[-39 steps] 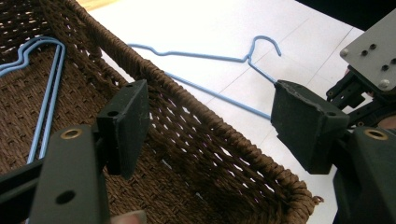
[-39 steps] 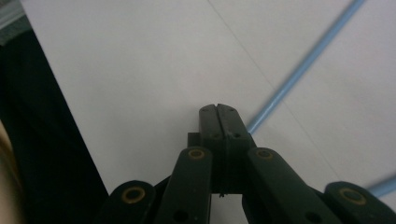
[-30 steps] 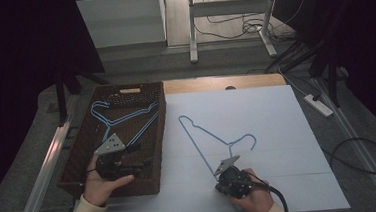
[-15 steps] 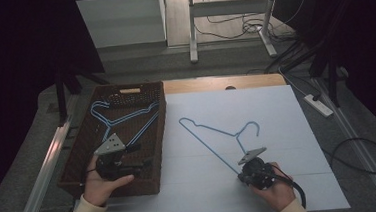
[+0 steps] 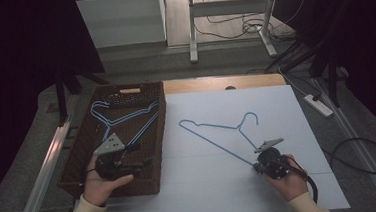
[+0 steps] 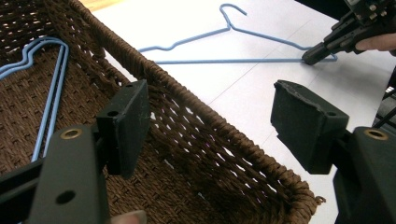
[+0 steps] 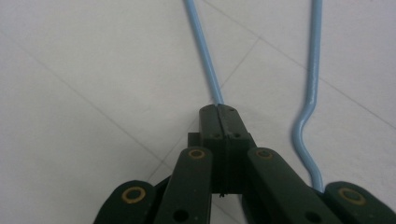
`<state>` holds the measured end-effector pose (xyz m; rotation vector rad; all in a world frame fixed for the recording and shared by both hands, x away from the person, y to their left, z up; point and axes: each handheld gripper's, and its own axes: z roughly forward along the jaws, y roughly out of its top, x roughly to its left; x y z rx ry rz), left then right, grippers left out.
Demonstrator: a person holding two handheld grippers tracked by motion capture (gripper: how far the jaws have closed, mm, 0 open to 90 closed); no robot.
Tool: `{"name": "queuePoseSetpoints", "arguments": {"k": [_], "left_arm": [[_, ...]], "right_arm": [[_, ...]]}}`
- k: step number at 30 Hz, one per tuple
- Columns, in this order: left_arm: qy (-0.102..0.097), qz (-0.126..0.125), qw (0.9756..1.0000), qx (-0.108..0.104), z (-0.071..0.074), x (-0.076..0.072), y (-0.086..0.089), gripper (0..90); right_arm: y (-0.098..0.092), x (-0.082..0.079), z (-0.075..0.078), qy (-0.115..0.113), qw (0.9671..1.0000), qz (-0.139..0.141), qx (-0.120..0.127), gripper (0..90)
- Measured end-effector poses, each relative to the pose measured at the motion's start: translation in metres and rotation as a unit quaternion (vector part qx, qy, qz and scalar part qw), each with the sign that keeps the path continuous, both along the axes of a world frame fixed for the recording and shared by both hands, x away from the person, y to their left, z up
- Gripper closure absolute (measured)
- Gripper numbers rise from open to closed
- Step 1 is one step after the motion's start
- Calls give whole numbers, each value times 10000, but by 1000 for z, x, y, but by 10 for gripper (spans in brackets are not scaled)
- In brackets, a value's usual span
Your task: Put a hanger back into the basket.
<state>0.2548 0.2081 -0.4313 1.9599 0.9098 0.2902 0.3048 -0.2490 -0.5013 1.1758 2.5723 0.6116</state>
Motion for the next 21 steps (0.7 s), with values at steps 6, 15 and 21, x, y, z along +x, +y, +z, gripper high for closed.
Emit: {"name": "queuePoseSetpoints", "arguments": {"k": [6, 15, 21], "left_arm": [[1, -10, 10000, 5, 0, 1, 0, 288], [-9, -28, 10000, -20, 0, 1, 1, 288], [-15, -18, 10000, -21, 0, 1, 2, 288]], "right_arm": [[25, 14, 8, -186, 9993, 203, 250, 900], [92, 83, 4, -268, 9958, 398, 776, 900], [110, 107, -6, -176, 9956, 318, 859, 900]]}}
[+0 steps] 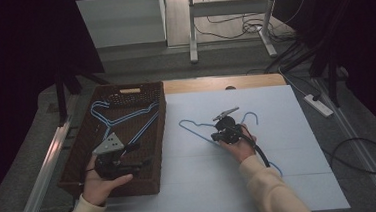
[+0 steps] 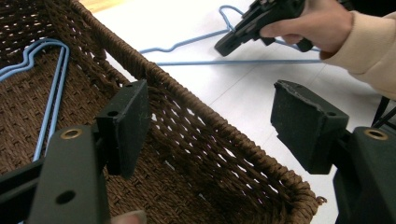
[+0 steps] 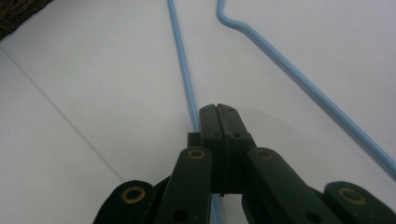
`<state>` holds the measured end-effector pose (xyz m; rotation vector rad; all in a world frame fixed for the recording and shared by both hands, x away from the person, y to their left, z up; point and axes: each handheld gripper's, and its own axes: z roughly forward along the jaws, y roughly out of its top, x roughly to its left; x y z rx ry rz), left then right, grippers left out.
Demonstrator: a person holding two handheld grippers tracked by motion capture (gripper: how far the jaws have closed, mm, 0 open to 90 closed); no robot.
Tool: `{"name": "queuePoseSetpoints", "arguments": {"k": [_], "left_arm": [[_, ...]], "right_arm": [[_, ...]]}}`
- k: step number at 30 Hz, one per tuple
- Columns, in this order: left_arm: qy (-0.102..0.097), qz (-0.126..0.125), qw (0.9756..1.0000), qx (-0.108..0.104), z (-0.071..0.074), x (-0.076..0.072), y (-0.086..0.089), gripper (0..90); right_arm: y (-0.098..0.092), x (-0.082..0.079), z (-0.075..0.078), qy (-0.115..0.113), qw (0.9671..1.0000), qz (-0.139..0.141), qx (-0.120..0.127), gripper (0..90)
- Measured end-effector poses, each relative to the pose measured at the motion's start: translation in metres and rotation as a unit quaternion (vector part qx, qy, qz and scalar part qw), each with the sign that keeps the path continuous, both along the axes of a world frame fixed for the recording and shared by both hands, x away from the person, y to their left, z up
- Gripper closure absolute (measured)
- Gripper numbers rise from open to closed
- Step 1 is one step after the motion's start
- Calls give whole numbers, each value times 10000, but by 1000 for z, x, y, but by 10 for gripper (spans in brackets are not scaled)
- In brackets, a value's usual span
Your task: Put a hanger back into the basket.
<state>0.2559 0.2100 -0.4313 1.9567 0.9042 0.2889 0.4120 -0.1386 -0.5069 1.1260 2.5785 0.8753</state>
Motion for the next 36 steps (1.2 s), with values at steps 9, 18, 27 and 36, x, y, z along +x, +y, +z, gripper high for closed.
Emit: {"name": "queuePoseSetpoints", "arguments": {"k": [9, 18, 27, 36], "left_arm": [[6, -1, 10000, 1, 0, 0, 0, 288], [3, 6, 10000, 5, 0, 0, 0, 288], [5, 13, 10000, -4, 0, 0, 1, 288], [13, 13, 10000, -25, 0, 0, 1, 288]], "right_arm": [[5, 3, -7, 245, 9996, 97, 114, 900], [11, -18, -7, 504, 9971, 556, 141, 900], [6, -61, -7, 744, 9913, 1072, 147, 900], [-9, -102, -6, 853, 9855, 1468, -2, 900]]}}
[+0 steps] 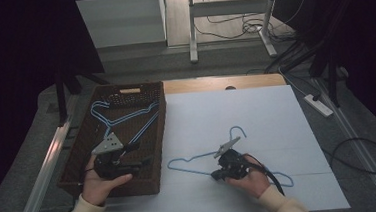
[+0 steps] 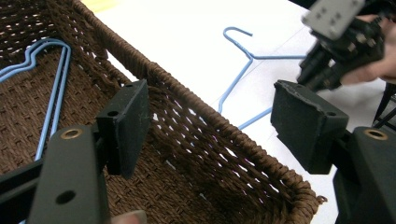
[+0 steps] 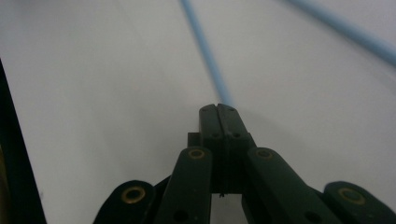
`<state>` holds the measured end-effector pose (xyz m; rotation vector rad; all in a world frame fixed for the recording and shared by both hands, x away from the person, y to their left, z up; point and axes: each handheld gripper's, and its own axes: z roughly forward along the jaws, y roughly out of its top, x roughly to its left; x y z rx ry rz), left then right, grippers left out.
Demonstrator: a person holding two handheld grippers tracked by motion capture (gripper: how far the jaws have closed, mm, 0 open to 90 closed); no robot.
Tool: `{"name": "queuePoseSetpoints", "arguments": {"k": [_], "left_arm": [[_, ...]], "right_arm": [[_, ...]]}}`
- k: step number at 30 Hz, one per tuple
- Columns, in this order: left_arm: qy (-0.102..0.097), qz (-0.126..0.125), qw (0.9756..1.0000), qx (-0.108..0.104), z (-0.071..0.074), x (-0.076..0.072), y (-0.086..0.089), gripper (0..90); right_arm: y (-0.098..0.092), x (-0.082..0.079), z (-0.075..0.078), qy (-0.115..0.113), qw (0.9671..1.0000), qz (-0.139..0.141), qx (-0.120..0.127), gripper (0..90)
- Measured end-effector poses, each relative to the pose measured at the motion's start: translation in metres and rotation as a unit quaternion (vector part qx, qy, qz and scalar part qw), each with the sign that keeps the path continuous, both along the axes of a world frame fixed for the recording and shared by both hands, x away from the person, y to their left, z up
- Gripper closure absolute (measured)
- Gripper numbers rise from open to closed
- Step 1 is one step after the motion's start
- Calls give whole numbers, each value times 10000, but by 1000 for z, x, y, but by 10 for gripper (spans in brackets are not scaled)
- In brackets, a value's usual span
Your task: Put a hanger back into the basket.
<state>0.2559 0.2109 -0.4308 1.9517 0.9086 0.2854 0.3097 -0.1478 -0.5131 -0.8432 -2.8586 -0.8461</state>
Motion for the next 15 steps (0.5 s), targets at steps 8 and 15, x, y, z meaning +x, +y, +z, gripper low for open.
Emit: {"name": "queuePoseSetpoints", "arguments": {"k": [8, 15], "left_arm": [[15, -26, 10000, 15, -1, 1, -3, 289], [31, -35, 10000, 11, -2, 2, -3, 289]], "right_arm": [[-12, 8, 11, -303, 9979, -434, 375, 900], [28, 28, 3, -188, 9980, -352, 499, 900]]}}
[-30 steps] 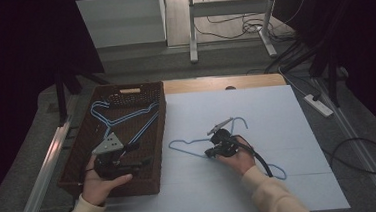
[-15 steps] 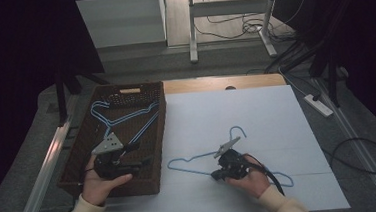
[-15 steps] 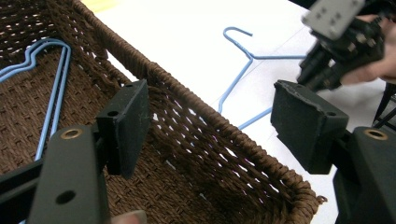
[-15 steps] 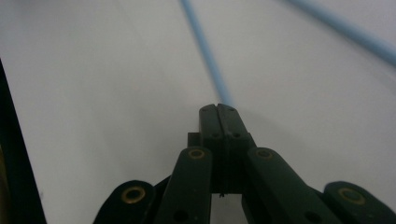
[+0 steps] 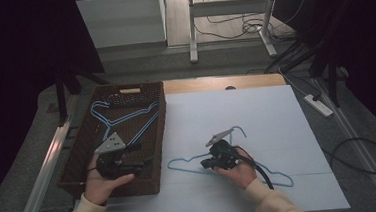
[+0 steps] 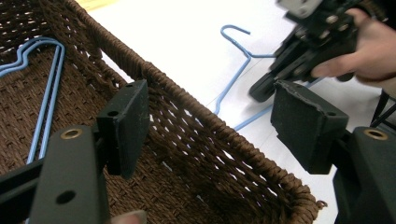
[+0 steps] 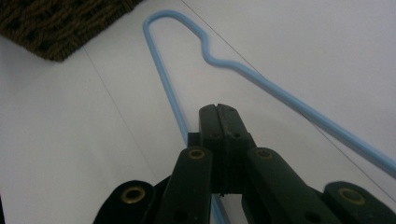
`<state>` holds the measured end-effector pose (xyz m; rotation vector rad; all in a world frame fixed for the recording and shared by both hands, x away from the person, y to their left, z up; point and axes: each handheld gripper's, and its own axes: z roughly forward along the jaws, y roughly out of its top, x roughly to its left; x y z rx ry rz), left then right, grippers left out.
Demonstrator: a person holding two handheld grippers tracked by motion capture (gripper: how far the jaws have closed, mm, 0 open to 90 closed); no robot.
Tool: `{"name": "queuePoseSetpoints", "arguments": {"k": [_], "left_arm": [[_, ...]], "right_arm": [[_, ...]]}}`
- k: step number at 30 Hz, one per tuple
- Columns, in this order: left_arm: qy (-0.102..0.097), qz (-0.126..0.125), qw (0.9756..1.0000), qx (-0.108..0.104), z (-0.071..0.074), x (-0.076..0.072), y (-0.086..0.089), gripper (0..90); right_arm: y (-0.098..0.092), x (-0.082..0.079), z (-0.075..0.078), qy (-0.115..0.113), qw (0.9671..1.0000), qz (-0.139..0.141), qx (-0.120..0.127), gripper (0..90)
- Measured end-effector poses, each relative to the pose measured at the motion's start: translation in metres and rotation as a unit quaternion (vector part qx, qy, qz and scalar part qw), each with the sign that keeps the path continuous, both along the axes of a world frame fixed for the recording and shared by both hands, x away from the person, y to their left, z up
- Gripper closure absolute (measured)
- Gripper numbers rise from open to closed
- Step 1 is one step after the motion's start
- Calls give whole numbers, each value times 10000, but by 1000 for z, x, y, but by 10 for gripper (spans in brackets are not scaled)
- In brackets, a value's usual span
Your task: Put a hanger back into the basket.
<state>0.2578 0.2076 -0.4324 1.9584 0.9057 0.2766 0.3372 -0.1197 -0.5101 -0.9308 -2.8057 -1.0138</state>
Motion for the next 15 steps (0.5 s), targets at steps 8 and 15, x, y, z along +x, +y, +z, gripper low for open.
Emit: {"name": "queuePoseSetpoints", "arguments": {"k": [8, 15], "left_arm": [[-12, 30, 10000, -14, 0, 0, 5, 289], [-31, 29, 10000, -22, 2, -1, 5, 289]], "right_arm": [[25, -1, -11, 149, 9996, 223, -47, 900], [20, -17, -11, 443, 9980, 449, 8, 900]]}}
